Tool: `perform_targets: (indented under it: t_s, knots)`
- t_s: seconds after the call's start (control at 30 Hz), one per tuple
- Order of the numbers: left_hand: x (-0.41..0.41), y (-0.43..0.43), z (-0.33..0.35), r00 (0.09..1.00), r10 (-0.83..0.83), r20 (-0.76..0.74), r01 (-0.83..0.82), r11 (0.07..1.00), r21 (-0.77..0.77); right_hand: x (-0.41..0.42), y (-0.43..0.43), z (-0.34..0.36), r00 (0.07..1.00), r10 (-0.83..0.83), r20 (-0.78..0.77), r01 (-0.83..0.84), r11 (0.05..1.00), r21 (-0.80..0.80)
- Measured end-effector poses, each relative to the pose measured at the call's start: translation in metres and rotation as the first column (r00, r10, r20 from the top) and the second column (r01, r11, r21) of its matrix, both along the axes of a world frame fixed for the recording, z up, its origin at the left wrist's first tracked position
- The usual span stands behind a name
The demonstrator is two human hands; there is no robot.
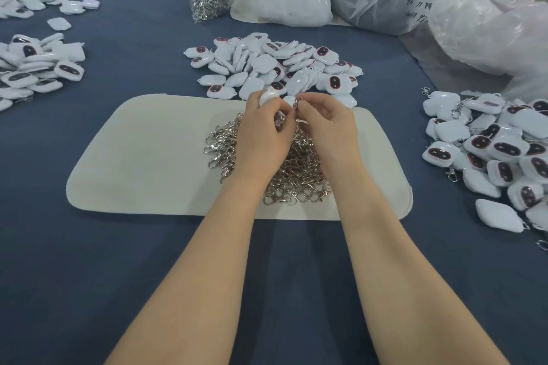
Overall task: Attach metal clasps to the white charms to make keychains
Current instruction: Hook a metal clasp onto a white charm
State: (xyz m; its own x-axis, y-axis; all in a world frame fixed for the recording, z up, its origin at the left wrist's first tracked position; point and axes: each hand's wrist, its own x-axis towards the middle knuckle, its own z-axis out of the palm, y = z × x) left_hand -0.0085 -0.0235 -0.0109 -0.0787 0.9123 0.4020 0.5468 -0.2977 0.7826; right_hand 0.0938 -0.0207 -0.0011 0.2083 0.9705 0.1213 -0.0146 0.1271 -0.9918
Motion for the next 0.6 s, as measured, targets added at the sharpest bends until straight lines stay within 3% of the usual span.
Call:
perform_targets:
  t_s: [0.23,0.6]
  knots:
    - [-0.0021,0.0027,0.0045,0.996,0.064,0.064,-0.061,0.997,-0.038,-0.0064,-0.0038,-0.0017,0.926,-0.09,0.366,0.021,0.982,0.188]
    - [-0.0029,0.0036,0.0041,0.993,0.023,0.119,-0.014,0.997,-0.077,-0.0073,-0.0044,-0.0047,0.887,-0.056,0.459,-0.005,0.991,0.13]
